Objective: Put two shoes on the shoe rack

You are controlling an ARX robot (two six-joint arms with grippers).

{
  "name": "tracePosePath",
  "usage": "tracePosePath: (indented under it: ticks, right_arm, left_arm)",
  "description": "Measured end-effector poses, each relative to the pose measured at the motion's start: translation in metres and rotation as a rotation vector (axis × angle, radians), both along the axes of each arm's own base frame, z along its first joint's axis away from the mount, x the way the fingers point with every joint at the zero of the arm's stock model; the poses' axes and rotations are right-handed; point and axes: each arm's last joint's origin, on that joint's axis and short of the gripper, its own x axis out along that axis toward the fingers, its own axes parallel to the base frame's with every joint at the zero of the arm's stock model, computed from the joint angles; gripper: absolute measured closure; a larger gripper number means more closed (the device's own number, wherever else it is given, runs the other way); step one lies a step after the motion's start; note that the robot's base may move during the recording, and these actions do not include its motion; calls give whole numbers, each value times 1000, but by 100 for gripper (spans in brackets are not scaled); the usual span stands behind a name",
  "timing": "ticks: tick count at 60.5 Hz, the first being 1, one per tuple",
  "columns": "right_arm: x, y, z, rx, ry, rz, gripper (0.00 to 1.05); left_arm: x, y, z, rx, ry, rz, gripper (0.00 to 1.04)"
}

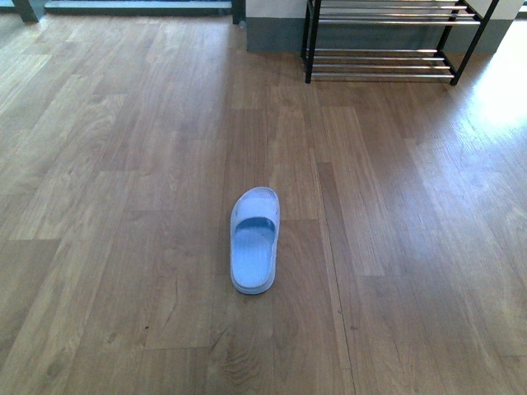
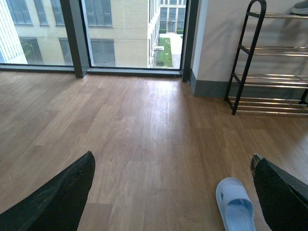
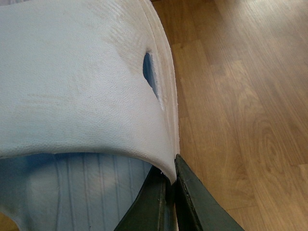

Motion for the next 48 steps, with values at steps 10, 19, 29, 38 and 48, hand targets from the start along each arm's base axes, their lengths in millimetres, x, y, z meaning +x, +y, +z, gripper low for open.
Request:
tracePosePath:
  ticks: [10, 19, 29, 38, 48]
  right_arm:
    - [0, 0, 0, 3, -1, 7, 103]
    - [0, 0, 0, 2, 0, 3, 103]
    - [0, 0, 0, 1, 0, 1, 103]
    - [0, -1, 0, 0, 1, -5, 103]
    - [0, -1, 0, 0, 1, -4, 103]
  left_arm:
    - [0, 0, 0, 0, 0, 2, 9]
    - [0, 0, 0, 0, 0, 1, 9]
    - [0, 0, 0, 0, 0, 0, 9]
    - [0, 0, 0, 0, 0, -1, 9]
    - [0, 0, 0, 0, 0, -1, 9]
